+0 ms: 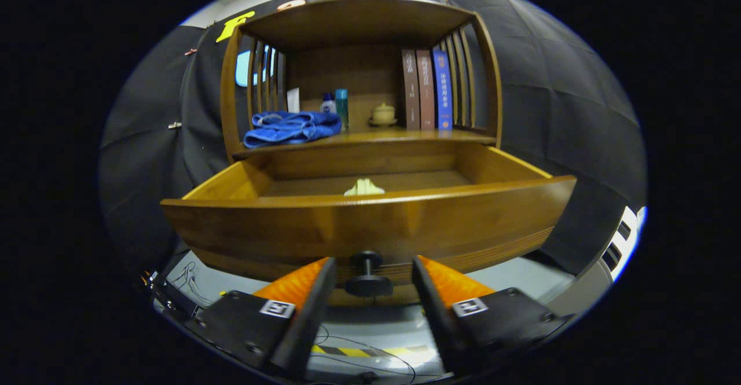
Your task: Pull open the drawer, take out the items inside it, and place them on the countertop above the cabinet.
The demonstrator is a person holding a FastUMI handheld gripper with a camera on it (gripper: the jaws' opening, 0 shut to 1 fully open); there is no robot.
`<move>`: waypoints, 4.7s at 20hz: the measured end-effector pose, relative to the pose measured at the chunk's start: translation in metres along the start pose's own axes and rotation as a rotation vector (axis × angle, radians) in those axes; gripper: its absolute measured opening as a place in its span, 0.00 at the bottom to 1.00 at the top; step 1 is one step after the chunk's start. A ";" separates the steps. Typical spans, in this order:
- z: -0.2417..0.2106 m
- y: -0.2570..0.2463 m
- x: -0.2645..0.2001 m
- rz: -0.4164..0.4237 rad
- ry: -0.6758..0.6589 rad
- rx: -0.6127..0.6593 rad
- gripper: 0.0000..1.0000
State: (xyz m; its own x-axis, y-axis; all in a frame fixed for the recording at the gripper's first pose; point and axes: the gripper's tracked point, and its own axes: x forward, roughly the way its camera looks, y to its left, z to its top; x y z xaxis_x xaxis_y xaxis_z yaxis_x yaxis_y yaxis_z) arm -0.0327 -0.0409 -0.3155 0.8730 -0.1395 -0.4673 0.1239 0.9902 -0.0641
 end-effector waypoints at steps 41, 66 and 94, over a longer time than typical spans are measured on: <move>0.028 0.032 0.181 0.042 0.741 -0.107 0.21; 0.232 0.040 0.230 0.058 0.367 -0.056 0.21; 0.224 0.052 0.074 0.104 -0.097 -0.077 0.99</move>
State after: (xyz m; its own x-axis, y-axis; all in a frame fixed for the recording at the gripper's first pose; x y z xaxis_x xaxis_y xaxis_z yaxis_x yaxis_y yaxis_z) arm 0.1437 -0.0004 -0.1563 0.9210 -0.0325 -0.3883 -0.0026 0.9960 -0.0894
